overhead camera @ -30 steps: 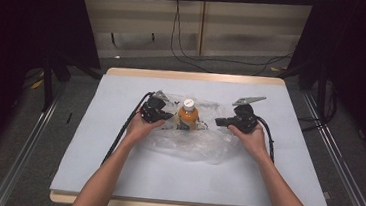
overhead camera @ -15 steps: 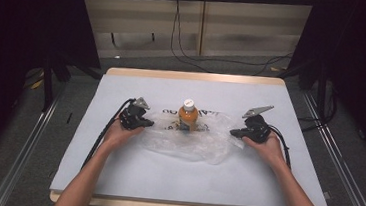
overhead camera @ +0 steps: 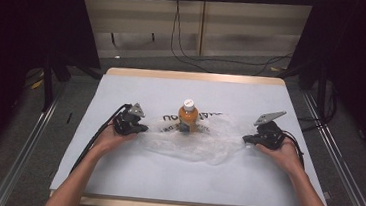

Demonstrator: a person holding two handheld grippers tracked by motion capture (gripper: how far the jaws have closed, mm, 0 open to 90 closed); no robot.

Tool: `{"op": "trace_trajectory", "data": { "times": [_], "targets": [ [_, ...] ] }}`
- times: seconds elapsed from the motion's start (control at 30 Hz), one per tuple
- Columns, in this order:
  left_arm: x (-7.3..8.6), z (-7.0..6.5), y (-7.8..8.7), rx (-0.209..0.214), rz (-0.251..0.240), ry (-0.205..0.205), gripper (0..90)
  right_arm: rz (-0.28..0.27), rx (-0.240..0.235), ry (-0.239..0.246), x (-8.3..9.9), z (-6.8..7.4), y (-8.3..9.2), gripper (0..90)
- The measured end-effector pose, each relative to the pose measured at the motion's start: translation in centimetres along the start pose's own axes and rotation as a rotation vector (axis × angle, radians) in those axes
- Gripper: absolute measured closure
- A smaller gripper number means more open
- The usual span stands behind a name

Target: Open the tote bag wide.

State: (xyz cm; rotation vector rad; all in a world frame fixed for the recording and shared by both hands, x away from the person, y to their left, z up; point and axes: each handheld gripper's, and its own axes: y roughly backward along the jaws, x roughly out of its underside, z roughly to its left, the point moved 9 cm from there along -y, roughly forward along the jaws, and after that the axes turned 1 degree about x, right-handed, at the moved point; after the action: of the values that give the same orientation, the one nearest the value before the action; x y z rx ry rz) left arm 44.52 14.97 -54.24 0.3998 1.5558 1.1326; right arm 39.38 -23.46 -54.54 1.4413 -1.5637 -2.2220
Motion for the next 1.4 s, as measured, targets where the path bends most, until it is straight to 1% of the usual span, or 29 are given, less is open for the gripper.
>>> {"op": "trace_trajectory", "data": {
  "times": [0.03,0.07,0.1,0.13,0.2,0.23,0.27,0.37,0.43,0.5,0.53,0.57,0.63,0.67,0.7,0.73,0.77,0.8,0.87,0.9,0.93,0.97,1.0,1.03,1.07,1.17,1.23,1.37,1.4],
  "targets": [
    [0.0,0.4,0.0,-0.009,0.001,0.011,90.0,-0.015,0.008,-0.027,0.0,-0.2,0.0,90.0],
    [0.0,0.4,0.0,-0.009,0.001,0.011,90.0,-0.015,0.008,-0.027,0.0,-0.2,0.0,90.0],
    [0.2,0.9,0.0,-0.02,0.004,0.022,90.0,-0.022,0.011,-0.043,-0.1,-0.1,-0.2,90.0],
    [0.5,1.8,0.2,-0.037,-0.006,0.057,90.0,-0.029,0.005,-0.049,-0.9,0.6,-0.9,90.0],
    [1.2,2.6,0.6,-0.032,-0.016,0.079,90.0,-0.025,-0.011,-0.027,-1.7,1.3,-1.5,90.0],
    [1.2,2.6,0.6,-0.032,-0.016,0.079,90.0,-0.024,-0.009,-0.011,-2.1,1.5,-1.9,90.0],
    [1.6,2.8,0.8,-0.036,-0.037,0.095,90.0,-0.019,-0.009,-0.007,-2.3,1.5,-2.1,90.0],
    [1.8,2.7,0.9,-0.034,-0.047,0.106,90.0,-0.02,-0.009,-0.019,-2.2,1.2,-2.0,90.0],
    [1.9,2.7,1.0,-0.039,-0.043,0.088,90.0,-0.025,-0.015,-0.021,-2.0,1.1,-1.9,90.0],
    [1.9,2.6,1.0,-0.046,-0.055,0.124,90.0,-0.027,0.005,-0.045,-1.5,0.8,-1.4,90.0],
    [1.9,2.6,1.0,-0.046,-0.055,0.124,90.0,-0.027,0.005,-0.045,-1.5,0.8,-1.4,90.0],
    [1.8,2.4,1.0,-0.058,-0.058,0.12,90.0,-0.038,-0.01,-0.063,-1.5,0.8,-1.4,90.0],
    [1.7,2.2,1.1,-0.037,-0.063,0.128,90.0,-0.035,-0.014,-0.064,-1.6,0.9,-1.4,90.0],
    [1.6,2.2,1.3,-0.043,-0.077,0.138,90.0,-0.051,-0.019,-0.066,-2.0,0.9,-1.4,90.0],
    [1.3,2.1,1.8,-0.002,-0.123,0.174,90.0,-0.061,-0.029,-0.064,-2.3,1.0,-1.3,90.0],
    [1.3,2.1,1.8,-0.002,-0.123,0.174,90.0,-0.067,-0.032,-0.07,-2.7,1.2,-1.1,90.0],
    [1.0,2.1,2.4,0.011,-0.168,0.195,90.0,-0.08,-0.043,-0.061,-3.1,1.3,-0.9,90.0],
    [1.0,2.1,2.4,0.011,-0.168,0.195,90.0,-0.08,-0.043,-0.061,-3.1,1.3,-0.9,90.0],
    [0.4,1.8,3.4,0.06,-0.228,0.202,90.0,-0.133,-0.071,-0.064,-4.4,1.6,-0.4,90.0],
    [0.2,1.6,3.8,0.07,-0.253,0.208,90.0,-0.153,-0.084,-0.067,-4.9,1.7,-0.3,90.0],
    [0.2,1.6,3.8,0.07,-0.253,0.208,90.0,-0.153,-0.084,-0.067,-4.9,1.7,-0.3,90.0],
    [0.0,1.5,4.1,0.078,-0.279,0.215,90.0,-0.169,-0.093,-0.074,-5.3,1.8,-0.1,90.0],
    [-0.3,1.3,4.3,0.088,-0.296,0.215,90.0,-0.21,-0.117,-0.084,-6.2,2.0,0.2,90.0],
    [-0.5,1.2,4.7,0.092,-0.315,0.215,90.0,-0.21,-0.117,-0.084,-6.2,2.0,0.2,90.0],
    [-0.8,1.0,5.3,0.105,-0.346,0.218,90.0,-0.234,-0.133,-0.087,-6.9,2.3,0.4,90.0],
    [-1.0,1.2,6.1,0.091,-0.369,0.219,90.0,-0.234,-0.139,-0.072,-7.4,2.7,0.3,90.0],
    [-1.2,1.3,6.8,0.094,-0.403,0.233,90.0,-0.233,-0.154,-0.052,-8.2,3.4,0.2,90.0],
    [-1.1,1.4,7.9,0.097,-0.429,0.24,90.0,-0.229,-0.169,-0.037,-8.9,4.0,-0.2,90.0],
    [-1.2,1.5,8.2,0.108,-0.452,0.253,90.0,-0.231,-0.173,-0.036,-9.1,4.1,-0.3,90.0]
  ]
}}
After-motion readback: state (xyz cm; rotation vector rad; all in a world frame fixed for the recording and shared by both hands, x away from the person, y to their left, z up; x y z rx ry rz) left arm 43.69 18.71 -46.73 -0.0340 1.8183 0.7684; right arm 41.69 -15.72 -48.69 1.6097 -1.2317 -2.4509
